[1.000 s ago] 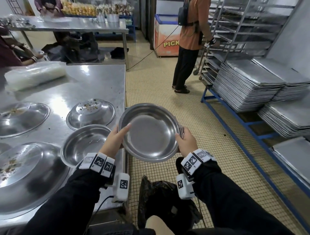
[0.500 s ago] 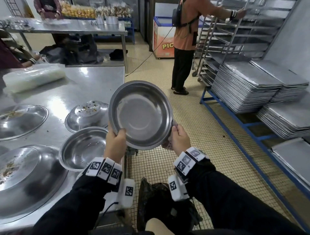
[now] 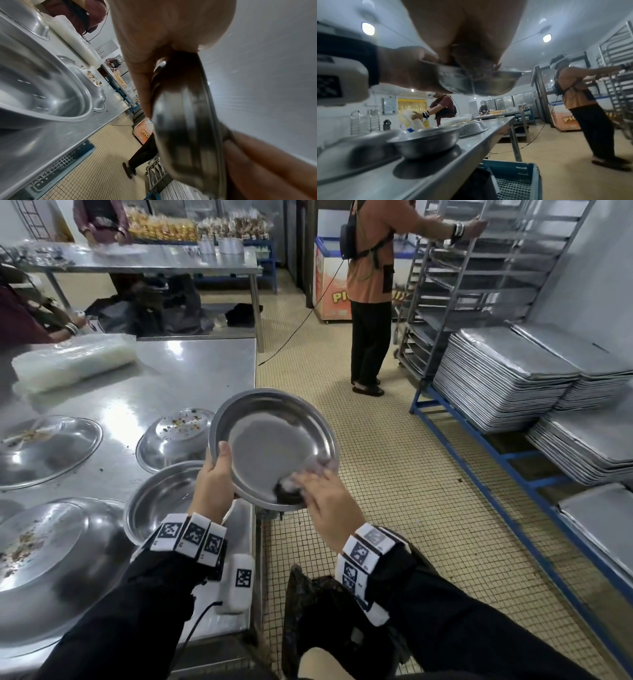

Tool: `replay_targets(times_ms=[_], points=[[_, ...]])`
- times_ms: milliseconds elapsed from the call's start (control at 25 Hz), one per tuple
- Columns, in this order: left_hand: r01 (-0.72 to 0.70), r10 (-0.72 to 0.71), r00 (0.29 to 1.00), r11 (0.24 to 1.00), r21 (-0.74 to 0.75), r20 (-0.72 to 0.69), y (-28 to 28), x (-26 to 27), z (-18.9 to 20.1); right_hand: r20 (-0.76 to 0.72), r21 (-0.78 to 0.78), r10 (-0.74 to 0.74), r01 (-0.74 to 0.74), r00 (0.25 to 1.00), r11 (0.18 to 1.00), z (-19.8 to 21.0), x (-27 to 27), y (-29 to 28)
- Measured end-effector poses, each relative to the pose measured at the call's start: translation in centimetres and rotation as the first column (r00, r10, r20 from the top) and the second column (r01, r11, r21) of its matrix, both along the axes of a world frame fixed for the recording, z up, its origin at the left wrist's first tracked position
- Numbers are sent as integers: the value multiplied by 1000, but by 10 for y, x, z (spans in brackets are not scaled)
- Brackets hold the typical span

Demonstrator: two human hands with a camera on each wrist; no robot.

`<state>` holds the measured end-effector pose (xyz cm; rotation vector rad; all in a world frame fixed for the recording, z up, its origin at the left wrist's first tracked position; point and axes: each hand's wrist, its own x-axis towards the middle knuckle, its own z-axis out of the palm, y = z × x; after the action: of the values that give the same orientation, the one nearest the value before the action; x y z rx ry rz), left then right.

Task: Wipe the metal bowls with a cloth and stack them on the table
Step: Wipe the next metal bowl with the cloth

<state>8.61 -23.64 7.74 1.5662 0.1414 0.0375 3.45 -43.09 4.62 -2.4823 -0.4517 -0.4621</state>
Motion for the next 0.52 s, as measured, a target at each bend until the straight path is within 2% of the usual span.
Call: replay_targets(times_ms=[80,160,240,320,360,440,520], points=[[27,-28,998,999,24,53,-3,-1,2,-145,12,221,-222,964,975,7,-7,10],[45,-48,995,999,27,87,-3,-3,3,-279,-43,310,-334,909,942,13,-9,12],[59,-62,994,998,38,88,-1,-4,5,-322,-262,219,-309,921,914,11,-3,4],[86,-91,994,994,72,64,0,-6,3,-320,-477,40,-198,947,856,5,7,-13],[102,-106,993,990,94,42,0,-8,1,-314,-532,-53,-129,948,837,2,10,-20],[122,-125,992,984,128,8,0,-11,-2,-325,-525,-113,-80,939,847,-2,9,-23],[132,-134,991,983,125,4,1,-13,-2,-382,-405,9,-176,924,897,-3,-3,-12]])
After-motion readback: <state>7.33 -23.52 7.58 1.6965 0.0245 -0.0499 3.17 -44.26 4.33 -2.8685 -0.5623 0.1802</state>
